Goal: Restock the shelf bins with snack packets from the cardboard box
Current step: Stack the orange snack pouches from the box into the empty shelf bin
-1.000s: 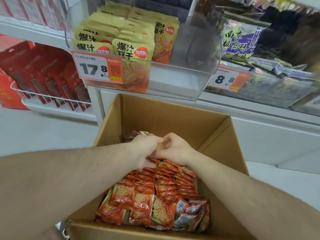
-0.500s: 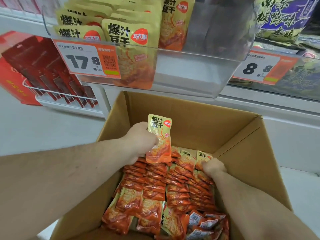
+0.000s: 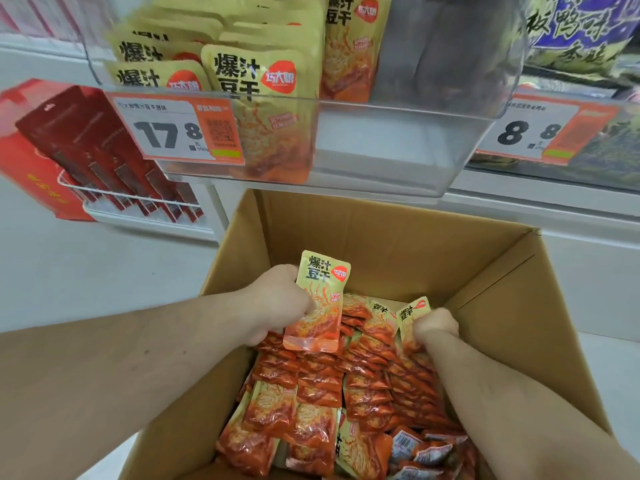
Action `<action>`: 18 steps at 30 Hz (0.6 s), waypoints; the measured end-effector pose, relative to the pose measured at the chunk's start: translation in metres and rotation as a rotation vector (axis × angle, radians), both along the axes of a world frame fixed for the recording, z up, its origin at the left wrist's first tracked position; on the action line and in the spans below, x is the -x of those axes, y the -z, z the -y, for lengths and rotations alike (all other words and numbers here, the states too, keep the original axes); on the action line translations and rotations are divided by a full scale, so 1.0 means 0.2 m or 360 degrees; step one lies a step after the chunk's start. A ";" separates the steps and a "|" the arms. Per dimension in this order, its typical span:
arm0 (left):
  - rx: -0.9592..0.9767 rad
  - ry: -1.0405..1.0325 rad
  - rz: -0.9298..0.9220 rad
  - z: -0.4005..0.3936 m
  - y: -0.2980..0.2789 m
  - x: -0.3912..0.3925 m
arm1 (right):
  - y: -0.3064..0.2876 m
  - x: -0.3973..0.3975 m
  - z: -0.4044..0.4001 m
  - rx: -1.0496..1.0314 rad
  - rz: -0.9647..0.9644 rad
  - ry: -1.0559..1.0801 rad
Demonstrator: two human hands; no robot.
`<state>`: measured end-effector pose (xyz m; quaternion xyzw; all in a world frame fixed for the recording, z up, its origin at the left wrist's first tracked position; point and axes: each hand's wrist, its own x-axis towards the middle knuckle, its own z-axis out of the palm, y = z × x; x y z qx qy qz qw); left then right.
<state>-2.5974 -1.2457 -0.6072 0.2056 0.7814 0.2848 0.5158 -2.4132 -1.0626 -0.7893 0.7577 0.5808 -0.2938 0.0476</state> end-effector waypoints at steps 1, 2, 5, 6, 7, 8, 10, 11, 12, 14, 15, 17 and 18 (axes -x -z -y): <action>-0.0006 0.0024 -0.0003 0.02 0.00 0.01 | -0.04 -0.01 0.00 0.0033 -0.0085 0.0021; -0.0016 0.0046 -0.0033 0.04 0.00 0.03 | -0.11 -0.03 0.01 0.0078 -0.0161 0.0023; -0.0125 0.0031 -0.0051 0.08 -0.04 0.05 | -0.30 -0.08 0.11 0.0283 -0.0576 0.0115; -0.0147 0.0024 -0.0043 0.10 -0.06 0.06 | -0.38 -0.09 0.16 0.0404 -0.0757 0.0176; -0.0176 0.0004 -0.0023 0.11 -0.08 0.06 | -0.46 -0.10 0.20 0.0526 -0.0953 0.0236; -0.0202 -0.0018 0.0006 0.12 -0.10 0.06 | -0.54 -0.10 0.24 0.0624 -0.1111 0.0252; -0.0249 -0.0065 0.0065 0.14 -0.14 0.05 | -0.67 -0.09 0.31 0.0707 -0.1339 0.0211; -0.0273 -0.0077 0.0086 0.15 -0.16 0.04 | -0.73 -0.08 0.35 0.0709 -0.1434 0.0165; -0.0295 -0.0077 0.0107 0.16 -0.18 0.03 | -0.79 -0.07 0.38 0.0703 -0.1506 0.0100; -0.0347 -0.0020 0.0162 0.17 -0.21 0.02 | -0.91 -0.03 0.46 0.0730 -0.1626 -0.0049; -0.0376 0.0034 0.0200 0.17 -0.24 0.00 | -0.97 -0.02 0.50 0.0731 -0.1654 -0.0128; -0.0419 0.0187 0.0275 0.18 -0.29 -0.02 | -1.06 0.01 0.56 0.0659 -0.1631 -0.0260; -0.0443 0.0253 0.0297 0.19 -0.33 -0.03 | -1.10 0.03 0.58 0.0593 -0.1595 -0.0298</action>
